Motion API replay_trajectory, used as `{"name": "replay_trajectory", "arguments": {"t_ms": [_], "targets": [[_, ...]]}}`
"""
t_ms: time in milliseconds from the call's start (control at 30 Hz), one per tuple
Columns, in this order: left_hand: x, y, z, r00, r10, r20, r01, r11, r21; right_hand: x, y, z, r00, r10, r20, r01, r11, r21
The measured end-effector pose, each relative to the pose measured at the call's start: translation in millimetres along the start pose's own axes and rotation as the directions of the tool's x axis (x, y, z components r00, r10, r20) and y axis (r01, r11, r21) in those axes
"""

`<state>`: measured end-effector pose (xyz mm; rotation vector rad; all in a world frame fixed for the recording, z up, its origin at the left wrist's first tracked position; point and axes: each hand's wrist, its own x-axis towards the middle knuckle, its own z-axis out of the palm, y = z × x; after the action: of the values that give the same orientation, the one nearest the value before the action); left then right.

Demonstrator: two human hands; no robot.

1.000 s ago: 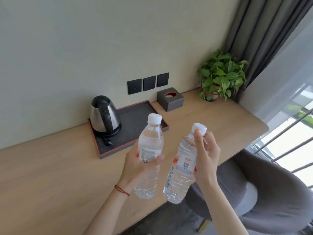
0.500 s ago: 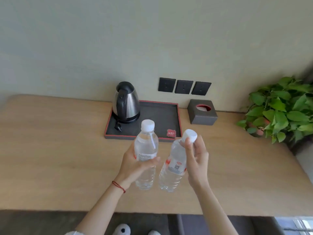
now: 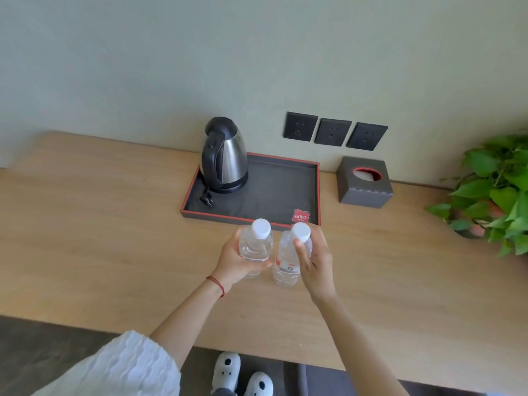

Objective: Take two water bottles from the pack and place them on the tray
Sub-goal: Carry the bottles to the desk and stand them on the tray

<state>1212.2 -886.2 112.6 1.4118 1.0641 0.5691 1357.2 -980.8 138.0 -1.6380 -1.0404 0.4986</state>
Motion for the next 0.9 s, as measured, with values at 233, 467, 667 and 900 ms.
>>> {"name": "replay_trajectory", "arguments": {"t_ms": [233,467,667,900], "targets": [[5.7,-21.0,11.1,0.999,-0.036,-0.017,0.036,0.999,-0.008,3.2,14.6,-5.5,0.999,0.003,-0.032,-0.005,0.998,-0.055],[9.2,-23.5,10.3,0.999,-0.032,0.041,0.032,0.999,0.002,0.0,13.7,-14.5,0.997,-0.068,-0.033,0.064,0.992,-0.107],[2.3,4.2,-0.8,0.992,0.012,0.128,-0.008,0.999,-0.036,0.1,11.2,-24.4,0.993,-0.115,0.012,0.115,0.972,-0.207],[9.8,73.0,-17.8,0.868,0.447,0.219,-0.493,0.829,0.263,15.2,-15.9,-34.1,0.976,-0.196,0.093,0.217,0.858,-0.465]]}}
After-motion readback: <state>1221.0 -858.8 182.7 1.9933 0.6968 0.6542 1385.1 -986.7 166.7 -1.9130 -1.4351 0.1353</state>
